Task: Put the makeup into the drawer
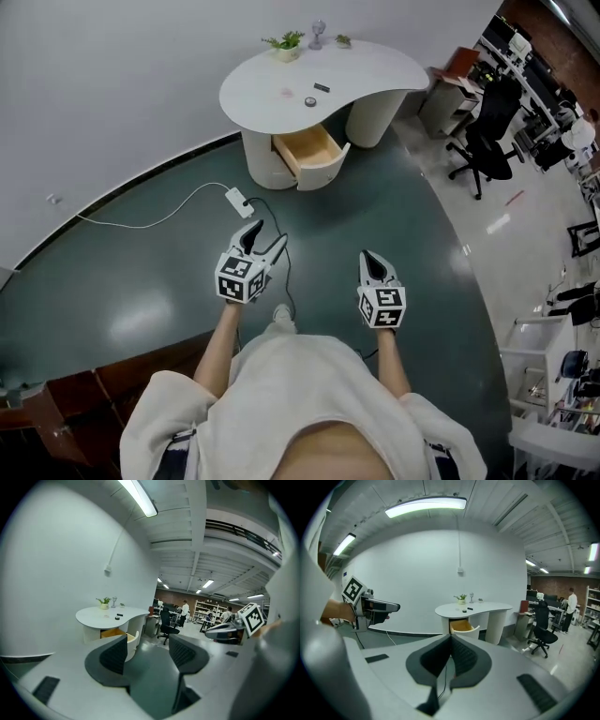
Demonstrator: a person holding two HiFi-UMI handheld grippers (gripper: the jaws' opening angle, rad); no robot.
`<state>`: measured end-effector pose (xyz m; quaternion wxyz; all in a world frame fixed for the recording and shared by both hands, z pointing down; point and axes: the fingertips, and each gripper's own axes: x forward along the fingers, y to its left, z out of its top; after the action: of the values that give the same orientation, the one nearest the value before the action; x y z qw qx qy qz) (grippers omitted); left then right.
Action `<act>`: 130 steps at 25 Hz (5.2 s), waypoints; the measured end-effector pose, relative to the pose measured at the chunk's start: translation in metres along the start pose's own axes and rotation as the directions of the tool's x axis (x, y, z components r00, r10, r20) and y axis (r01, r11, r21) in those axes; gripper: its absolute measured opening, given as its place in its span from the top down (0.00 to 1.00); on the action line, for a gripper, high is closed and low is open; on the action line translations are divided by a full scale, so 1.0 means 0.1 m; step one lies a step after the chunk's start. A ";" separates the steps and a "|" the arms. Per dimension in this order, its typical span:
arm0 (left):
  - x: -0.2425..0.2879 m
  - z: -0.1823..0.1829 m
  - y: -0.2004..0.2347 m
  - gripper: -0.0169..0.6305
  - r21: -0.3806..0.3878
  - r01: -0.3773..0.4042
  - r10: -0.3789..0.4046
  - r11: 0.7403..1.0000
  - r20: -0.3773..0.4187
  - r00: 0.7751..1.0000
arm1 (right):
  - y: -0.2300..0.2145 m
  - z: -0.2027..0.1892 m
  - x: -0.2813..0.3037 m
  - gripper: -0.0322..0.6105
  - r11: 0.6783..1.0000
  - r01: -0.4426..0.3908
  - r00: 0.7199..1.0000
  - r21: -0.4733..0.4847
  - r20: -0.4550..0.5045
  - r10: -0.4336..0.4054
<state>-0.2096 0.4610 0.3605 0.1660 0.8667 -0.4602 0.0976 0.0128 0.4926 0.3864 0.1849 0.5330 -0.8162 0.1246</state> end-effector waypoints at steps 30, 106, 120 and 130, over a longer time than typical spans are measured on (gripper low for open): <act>2.40 0.94 1.58 0.58 -0.003 -0.053 0.053 0.999 -0.042 0.998 | -1.18 0.99 2.70 0.95 0.997 -0.074 0.997 0.018 -0.015 0.074; 6.12 0.69 4.40 0.63 0.182 0.099 0.009 0.978 -0.515 0.857 | -1.95 1.57 5.02 0.95 0.945 0.269 0.945 0.188 -0.243 -0.221; 5.63 0.92 3.69 0.63 0.203 0.209 -0.095 0.957 -0.462 0.882 | -2.10 1.35 4.81 0.95 0.929 0.277 0.951 0.245 -0.209 -0.228; 5.43 1.02 3.03 0.63 0.229 0.287 -0.165 0.930 -0.438 0.884 | -2.21 1.03 4.56 0.95 0.909 0.291 0.948 0.297 -0.219 -0.231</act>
<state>-0.1568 -0.1510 0.5004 0.1417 0.8895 -0.2903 0.3232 0.0319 -0.0130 0.4937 0.1819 0.6474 -0.6854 0.2793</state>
